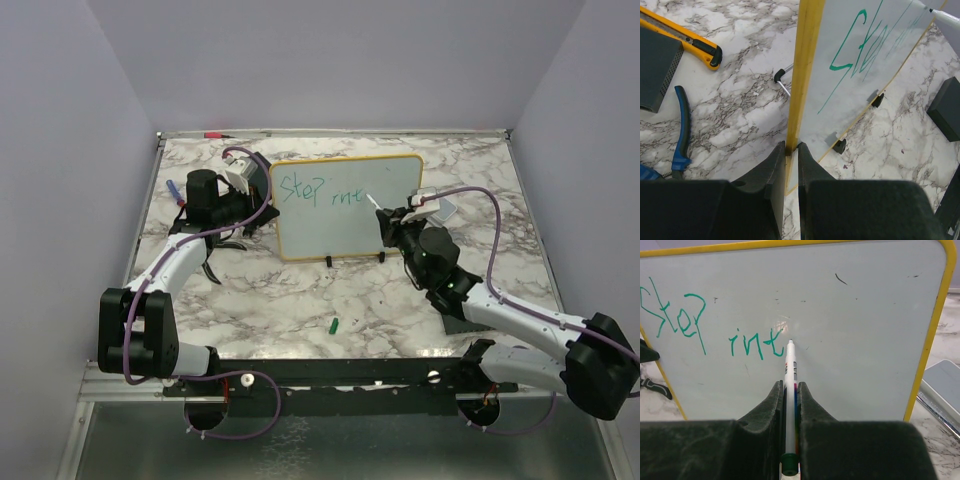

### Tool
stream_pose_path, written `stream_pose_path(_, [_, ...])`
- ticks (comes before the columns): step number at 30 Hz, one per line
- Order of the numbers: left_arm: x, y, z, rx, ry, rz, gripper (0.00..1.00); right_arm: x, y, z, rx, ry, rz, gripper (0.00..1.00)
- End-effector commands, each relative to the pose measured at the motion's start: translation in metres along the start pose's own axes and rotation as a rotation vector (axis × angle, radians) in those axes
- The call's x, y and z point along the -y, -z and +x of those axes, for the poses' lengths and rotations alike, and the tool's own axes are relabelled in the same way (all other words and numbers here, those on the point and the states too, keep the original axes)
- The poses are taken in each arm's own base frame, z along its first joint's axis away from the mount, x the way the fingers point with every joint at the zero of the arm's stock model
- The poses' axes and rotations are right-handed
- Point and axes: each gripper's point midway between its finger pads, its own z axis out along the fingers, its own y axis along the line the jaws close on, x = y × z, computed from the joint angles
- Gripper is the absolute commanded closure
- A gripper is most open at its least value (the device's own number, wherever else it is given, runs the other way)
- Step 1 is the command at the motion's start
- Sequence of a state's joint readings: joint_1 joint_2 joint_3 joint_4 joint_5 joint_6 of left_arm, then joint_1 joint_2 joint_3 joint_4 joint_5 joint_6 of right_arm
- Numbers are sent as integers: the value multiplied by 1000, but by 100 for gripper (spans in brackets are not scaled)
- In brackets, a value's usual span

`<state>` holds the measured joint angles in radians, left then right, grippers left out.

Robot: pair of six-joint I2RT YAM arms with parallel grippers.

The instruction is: Write a sentence on the whiteboard

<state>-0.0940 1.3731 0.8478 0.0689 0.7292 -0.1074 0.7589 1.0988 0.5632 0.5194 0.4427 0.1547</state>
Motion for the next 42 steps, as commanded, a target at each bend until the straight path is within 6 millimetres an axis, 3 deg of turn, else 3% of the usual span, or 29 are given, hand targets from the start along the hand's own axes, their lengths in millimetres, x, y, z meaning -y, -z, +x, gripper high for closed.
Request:
stream_pose_path(1, [2, 6, -12, 43, -40, -10, 100, 6, -5, -5, 7, 25, 43, 99])
stream_pose_path(13, [3, 6, -12, 43, -42, -7, 100, 1, -10, -14, 32, 40, 25, 99])
stream_pose_path(22, [3, 6, -12, 43, -41, -8, 100, -7, -12, 6, -27, 79, -25, 99])
stream_pose_path(28, [2, 5, -12, 41, -40, -8, 100, 0, -5, 22, -63, 54, -2, 99])
stream_pose_path(42, [2, 5, -12, 42, -40, -10, 100, 18, 0, 24, -65, 33, 93, 99])
